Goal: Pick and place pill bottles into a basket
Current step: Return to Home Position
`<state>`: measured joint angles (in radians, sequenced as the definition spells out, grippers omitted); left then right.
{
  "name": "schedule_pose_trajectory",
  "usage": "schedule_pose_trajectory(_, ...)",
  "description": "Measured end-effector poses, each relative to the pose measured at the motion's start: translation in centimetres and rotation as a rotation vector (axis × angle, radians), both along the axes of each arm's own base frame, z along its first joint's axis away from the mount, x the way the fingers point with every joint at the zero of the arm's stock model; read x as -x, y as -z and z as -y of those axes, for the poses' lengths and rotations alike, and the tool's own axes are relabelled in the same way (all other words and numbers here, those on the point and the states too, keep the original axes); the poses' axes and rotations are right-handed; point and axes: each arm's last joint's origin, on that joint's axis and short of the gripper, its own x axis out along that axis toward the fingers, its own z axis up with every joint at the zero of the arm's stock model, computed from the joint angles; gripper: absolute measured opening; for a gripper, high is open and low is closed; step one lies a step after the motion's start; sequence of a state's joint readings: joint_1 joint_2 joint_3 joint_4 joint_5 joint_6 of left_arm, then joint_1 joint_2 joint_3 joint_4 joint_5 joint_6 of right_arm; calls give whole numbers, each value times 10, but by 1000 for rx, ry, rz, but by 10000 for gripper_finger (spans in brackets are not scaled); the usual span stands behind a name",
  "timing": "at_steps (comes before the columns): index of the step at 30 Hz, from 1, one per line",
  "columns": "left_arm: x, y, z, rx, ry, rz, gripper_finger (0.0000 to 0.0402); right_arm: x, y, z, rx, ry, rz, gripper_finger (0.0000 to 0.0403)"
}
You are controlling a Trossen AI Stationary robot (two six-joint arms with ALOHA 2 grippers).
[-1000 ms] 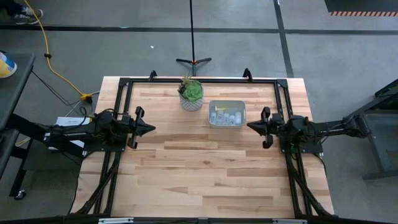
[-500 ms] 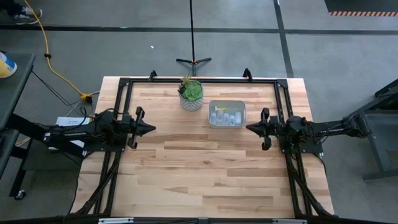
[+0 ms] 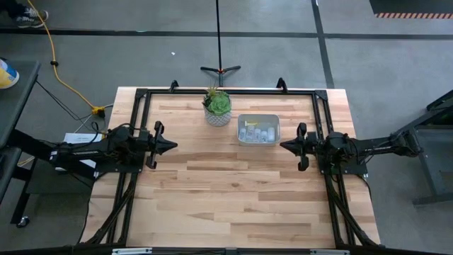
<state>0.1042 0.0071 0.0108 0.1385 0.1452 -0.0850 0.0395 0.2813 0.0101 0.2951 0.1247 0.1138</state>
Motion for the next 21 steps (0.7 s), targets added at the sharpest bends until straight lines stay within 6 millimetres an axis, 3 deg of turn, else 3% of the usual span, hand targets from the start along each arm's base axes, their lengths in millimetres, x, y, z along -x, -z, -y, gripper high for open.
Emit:
schedule_pose_trajectory(3,0,1,0,0,-1,-9,39,0,1,1,-93,31,-2,0)
schedule_pose_trajectory(12,-1,4,0,4,-2,-45,196,0,3,1,-137,43,-15,0)
schedule_pose_trajectory(21,-1,4,0,4,-3,-45,246,0,3,1,-139,43,-15,0)
